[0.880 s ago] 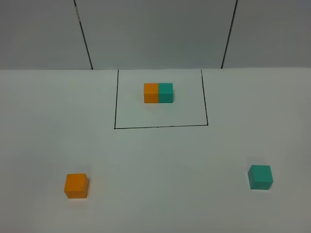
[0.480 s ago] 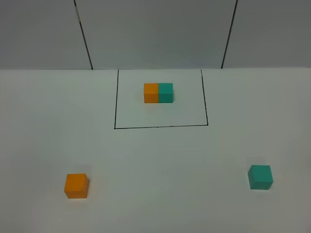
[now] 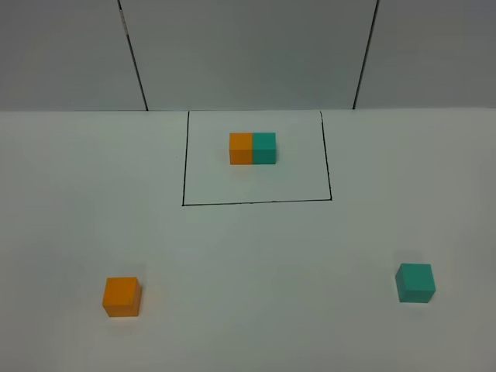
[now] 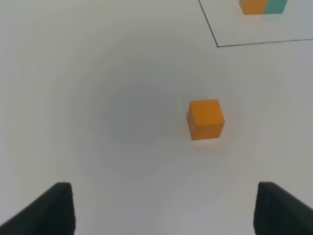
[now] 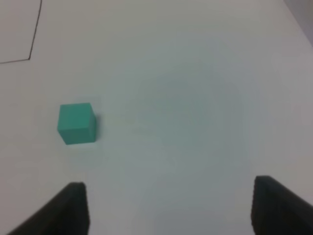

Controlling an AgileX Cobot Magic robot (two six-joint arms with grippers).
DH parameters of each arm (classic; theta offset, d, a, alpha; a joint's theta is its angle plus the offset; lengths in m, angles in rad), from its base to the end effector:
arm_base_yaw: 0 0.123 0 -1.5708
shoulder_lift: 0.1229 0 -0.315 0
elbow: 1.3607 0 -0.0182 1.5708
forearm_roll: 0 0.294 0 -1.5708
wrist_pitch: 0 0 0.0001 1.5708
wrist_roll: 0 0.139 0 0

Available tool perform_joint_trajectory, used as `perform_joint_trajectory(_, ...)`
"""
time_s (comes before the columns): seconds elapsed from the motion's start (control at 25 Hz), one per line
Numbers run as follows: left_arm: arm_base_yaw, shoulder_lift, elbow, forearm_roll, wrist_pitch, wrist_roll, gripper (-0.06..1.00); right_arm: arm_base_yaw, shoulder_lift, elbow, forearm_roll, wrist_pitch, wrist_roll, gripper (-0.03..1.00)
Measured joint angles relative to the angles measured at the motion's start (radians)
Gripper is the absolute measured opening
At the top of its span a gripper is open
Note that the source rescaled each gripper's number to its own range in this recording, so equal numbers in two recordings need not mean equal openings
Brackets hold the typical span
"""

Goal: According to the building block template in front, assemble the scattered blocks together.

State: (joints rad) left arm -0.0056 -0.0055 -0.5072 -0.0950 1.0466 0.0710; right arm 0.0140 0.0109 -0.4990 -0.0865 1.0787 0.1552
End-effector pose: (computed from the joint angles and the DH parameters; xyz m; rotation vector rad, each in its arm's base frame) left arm 0.0445 -0.0117 0.2812 0.0814 2.0130 -0.0716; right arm 0.0462 -0.0099 0.2735 0.1504 2.0656 -0.0002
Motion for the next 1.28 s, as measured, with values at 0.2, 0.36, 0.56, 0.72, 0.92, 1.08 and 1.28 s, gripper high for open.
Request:
perform_joint_trajectory(0.2, 0.000, 0.000, 0.000, 0.000, 0.000, 0.000, 0.68, 0.000, 0.000, 0.000, 0.000, 0.000, 0.000, 0.44)
perform_joint_trajectory(0.36, 0.000, 0.000, 0.000, 0.000, 0.000, 0.000, 0.68, 0.000, 0.000, 0.000, 0.000, 0.000, 0.000, 0.44)
perform_joint_trajectory(0.56, 0.000, 0.000, 0.000, 0.001, 0.000, 0.000, 0.68, 0.000, 0.000, 0.000, 0.000, 0.000, 0.000, 0.44)
perform_joint_trajectory(0.72, 0.000, 0.000, 0.000, 0.012, 0.000, 0.000, 0.68, 0.000, 0.000, 0.000, 0.000, 0.000, 0.000, 0.44)
perform_joint_trajectory(0.92, 0.000, 0.033, -0.009, 0.022, -0.014, 0.000, 0.68, 0.000, 0.000, 0.000, 0.000, 0.000, 0.000, 0.44)
perform_joint_trajectory(1.08, 0.000, 0.191, -0.039, 0.026, -0.081, -0.016, 0.68, 0.000, 0.000, 0.000, 0.000, 0.000, 0.000, 0.44)
perform_joint_trajectory(1.28, 0.000, 0.525, -0.095, 0.026, -0.117, -0.023, 0.68, 0.000, 0.000, 0.000, 0.000, 0.000, 0.000, 0.44)
